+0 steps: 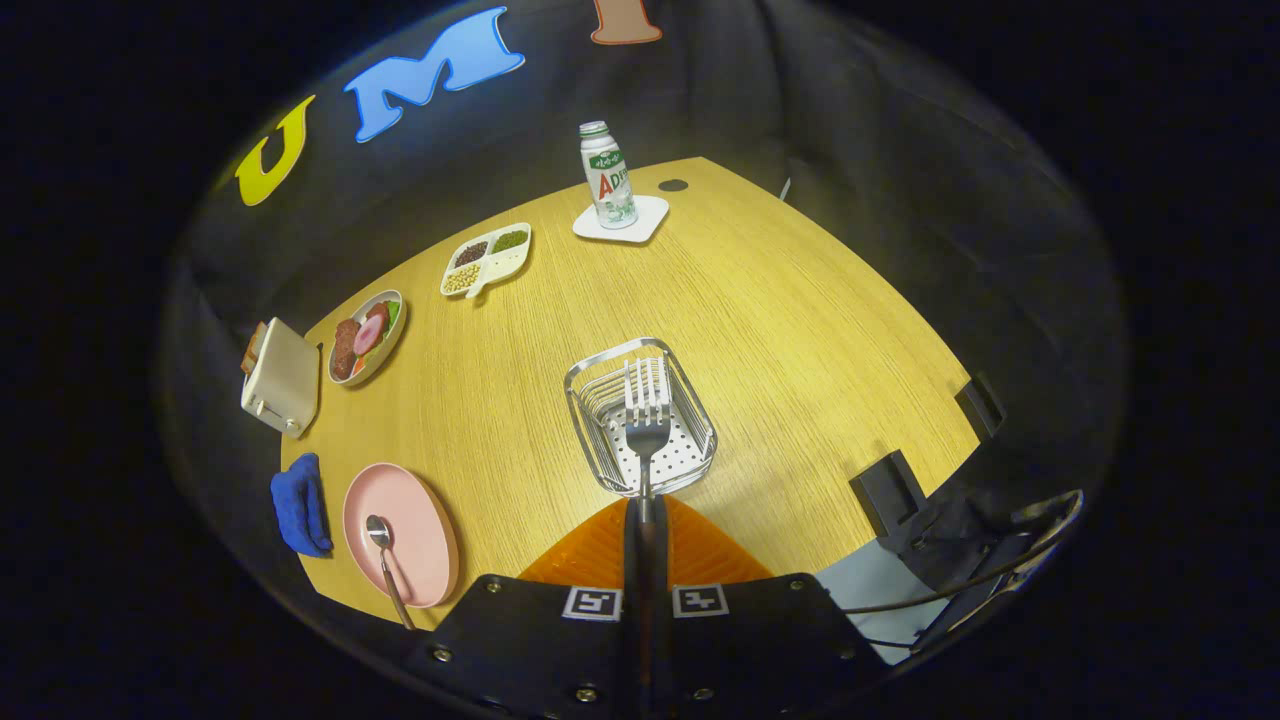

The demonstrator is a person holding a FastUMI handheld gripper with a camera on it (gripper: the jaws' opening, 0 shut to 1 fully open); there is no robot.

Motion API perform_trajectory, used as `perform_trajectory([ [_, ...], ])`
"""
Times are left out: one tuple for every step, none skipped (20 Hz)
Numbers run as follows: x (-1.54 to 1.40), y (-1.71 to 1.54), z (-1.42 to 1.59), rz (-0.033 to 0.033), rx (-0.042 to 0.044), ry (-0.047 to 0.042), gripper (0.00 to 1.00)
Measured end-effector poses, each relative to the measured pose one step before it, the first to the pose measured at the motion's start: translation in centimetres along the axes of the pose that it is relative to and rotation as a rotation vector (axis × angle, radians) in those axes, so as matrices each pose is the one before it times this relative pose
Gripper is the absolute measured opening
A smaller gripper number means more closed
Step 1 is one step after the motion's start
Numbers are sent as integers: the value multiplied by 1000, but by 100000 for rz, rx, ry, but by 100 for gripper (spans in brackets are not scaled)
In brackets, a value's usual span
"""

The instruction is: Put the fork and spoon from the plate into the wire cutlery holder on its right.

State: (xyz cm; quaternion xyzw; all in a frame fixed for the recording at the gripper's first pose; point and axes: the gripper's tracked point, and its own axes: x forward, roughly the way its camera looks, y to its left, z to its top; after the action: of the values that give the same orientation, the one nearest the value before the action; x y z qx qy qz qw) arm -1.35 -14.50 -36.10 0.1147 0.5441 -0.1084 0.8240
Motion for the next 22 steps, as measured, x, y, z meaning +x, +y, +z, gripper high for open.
perform_trajectory([
  [145, -50, 26, 378, 1545, 2577, 4],
  [44, 11, -57, 274, 1100, 3277, 4],
  [55, -63, -80, -131, 822, 2760, 4],
  [112, -77, 133, -281, 375, 1984, 4],
  [18, -17, 128, -439, -5, 1219, 4],
  [-62, 32, 318, -40, -466, 217, 5],
  [-26, 9, 184, 36, -479, -29, 5],
  [-121, 74, 345, 477, -105, -443, 7],
  [-28, 86, 289, 507, 20, -735, 7],
  [-54, 34, 263, 176, 216, -432, 9],
  [-39, 129, 331, 792, 297, -814, 9],
  [57, 119, 379, 592, 269, -634, 11],
  [-310, -10, 136, 160, 148, -597, 11],
  [-274, 29, 282, 382, 76, -1070, 11],
  [91, 161, 179, 707, -82, -388, 11],
  [-203, 102, 206, 862, 136, -650, 11],
  [-108, 174, 20, 989, 231, -606, 13],
  [-241, 272, 417, 1460, 207, -1545, 24],
  [-266, 233, 161, 547, -493, -1507, 36],
  [-280, -104, 206, -840, -1035, -1332, 58],
  [-231, 44, 241, -248, -1143, -1505, 59],
  [-262, 258, 235, 82, -760, -1380, 59],
])
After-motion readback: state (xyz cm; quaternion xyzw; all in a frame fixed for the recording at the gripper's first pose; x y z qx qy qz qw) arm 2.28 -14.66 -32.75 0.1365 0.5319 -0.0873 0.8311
